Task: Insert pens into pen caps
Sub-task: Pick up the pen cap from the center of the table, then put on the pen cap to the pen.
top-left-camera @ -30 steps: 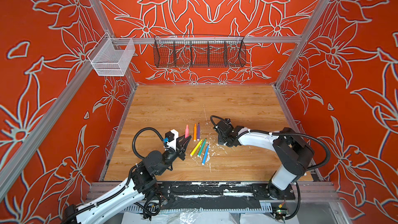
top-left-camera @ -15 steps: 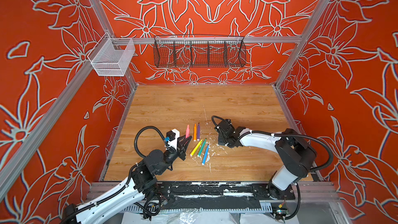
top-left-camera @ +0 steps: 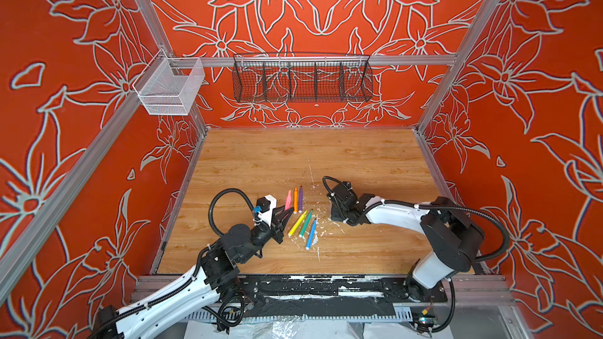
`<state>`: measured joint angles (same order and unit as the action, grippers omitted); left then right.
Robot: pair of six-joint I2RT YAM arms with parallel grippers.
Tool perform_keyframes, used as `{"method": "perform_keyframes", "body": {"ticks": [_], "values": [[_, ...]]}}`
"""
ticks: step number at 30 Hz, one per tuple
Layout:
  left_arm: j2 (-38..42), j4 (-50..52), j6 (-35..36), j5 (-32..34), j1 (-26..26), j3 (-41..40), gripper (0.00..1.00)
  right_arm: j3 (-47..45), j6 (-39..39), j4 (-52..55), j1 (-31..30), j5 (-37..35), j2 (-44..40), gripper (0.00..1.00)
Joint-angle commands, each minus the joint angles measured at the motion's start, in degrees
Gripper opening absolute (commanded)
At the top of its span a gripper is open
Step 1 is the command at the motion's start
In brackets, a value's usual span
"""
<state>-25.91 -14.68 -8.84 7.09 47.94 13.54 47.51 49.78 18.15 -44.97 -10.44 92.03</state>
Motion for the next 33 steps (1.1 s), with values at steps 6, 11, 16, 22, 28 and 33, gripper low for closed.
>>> {"method": "perform_keyframes", "body": {"ticks": [6, 11, 16, 22, 28, 33], "values": [[-4.3, -7.6, -9.6, -5.9, -0.1, 0.5, 0.0, -5.5, 4.1, -1.4, -0.7, -1.4, -13.1, 0.14], [-8.2, -14.1, -23.1, -6.9, 0.0, -1.3, 0.0, -8.7, 5.7, -7.1, -1.4, -0.3, -20.5, 0.14], [-11.3, -24.0, -27.4, -8.6, 0.7, -5.0, 0.0, -11.4, 7.6, -11.3, -1.8, -0.3, -28.6, 0.14], [-21.1, -18.5, -23.4, -15.0, 5.1, 3.1, 0.0, -15.6, 10.4, -16.1, -1.8, -1.3, -39.1, 0.14], [-29.0, -21.8, -27.7, -15.7, 7.9, 5.2, 0.0, -16.1, 9.8, -17.4, -1.9, -2.5, -48.2, 0.14], [-32.6, -24.9, -31.2, -18.3, 8.7, 5.8, 0.0, -14.9, 7.8, -18.8, -1.9, -2.3, -52.7, 0.14]]}}
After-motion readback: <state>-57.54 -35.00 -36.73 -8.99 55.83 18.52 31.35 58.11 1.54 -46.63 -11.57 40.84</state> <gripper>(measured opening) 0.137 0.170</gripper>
